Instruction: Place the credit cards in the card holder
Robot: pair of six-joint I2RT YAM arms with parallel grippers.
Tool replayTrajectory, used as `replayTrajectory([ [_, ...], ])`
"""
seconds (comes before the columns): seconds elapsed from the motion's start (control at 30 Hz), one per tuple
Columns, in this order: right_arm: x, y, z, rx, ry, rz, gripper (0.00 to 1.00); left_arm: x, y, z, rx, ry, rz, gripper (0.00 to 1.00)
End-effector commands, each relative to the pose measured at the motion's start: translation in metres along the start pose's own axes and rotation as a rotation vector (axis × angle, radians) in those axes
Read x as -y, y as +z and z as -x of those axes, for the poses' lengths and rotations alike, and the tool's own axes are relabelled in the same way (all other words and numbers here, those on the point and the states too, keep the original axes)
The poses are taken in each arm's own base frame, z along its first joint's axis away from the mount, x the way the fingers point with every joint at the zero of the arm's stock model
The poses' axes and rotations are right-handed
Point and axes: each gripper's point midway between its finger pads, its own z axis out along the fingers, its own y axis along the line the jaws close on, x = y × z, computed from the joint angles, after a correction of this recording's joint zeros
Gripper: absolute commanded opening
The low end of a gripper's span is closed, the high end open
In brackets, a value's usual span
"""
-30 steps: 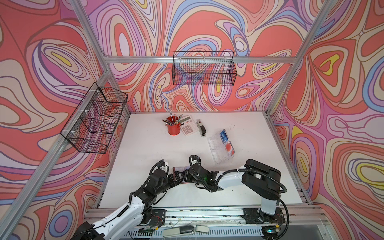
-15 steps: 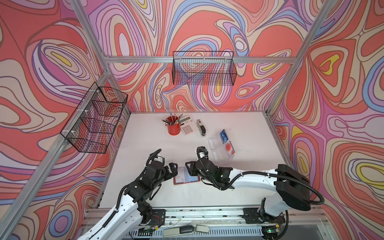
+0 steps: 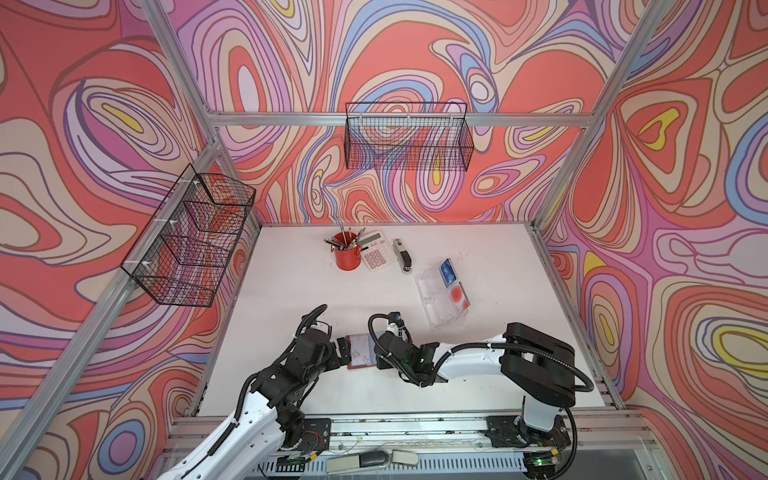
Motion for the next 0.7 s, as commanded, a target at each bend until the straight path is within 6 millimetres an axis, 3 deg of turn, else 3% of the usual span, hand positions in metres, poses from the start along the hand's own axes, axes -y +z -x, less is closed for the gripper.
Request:
replayTrajectory([
  [0.0, 0.013, -0.019, 0.014, 0.05, 0.004, -0.054, 0.31, 0.007, 0.007, -0.008, -0.036, -0.027, -0.048, 1.0],
  [0.2, 0.017, -0.03, 0.018, 0.048, -0.01, -0.074, 0.34, 0.016, 0.017, -0.012, -0.065, -0.097, -0.089, 0.98],
  [0.33, 0.021, -0.024, 0.013, 0.031, -0.031, -0.095, 0.34, 0.019, 0.02, -0.017, -0.086, -0.123, -0.11, 0.98],
  [0.6, 0.007, -0.015, 0.006, -0.008, -0.044, -0.045, 0.29, 0.021, 0.018, -0.017, -0.083, -0.132, -0.123, 0.97],
  [0.67, 0.013, -0.007, -0.002, -0.026, -0.054, -0.071, 0.29, 0.02, 0.018, -0.017, -0.081, -0.131, -0.124, 0.97],
])
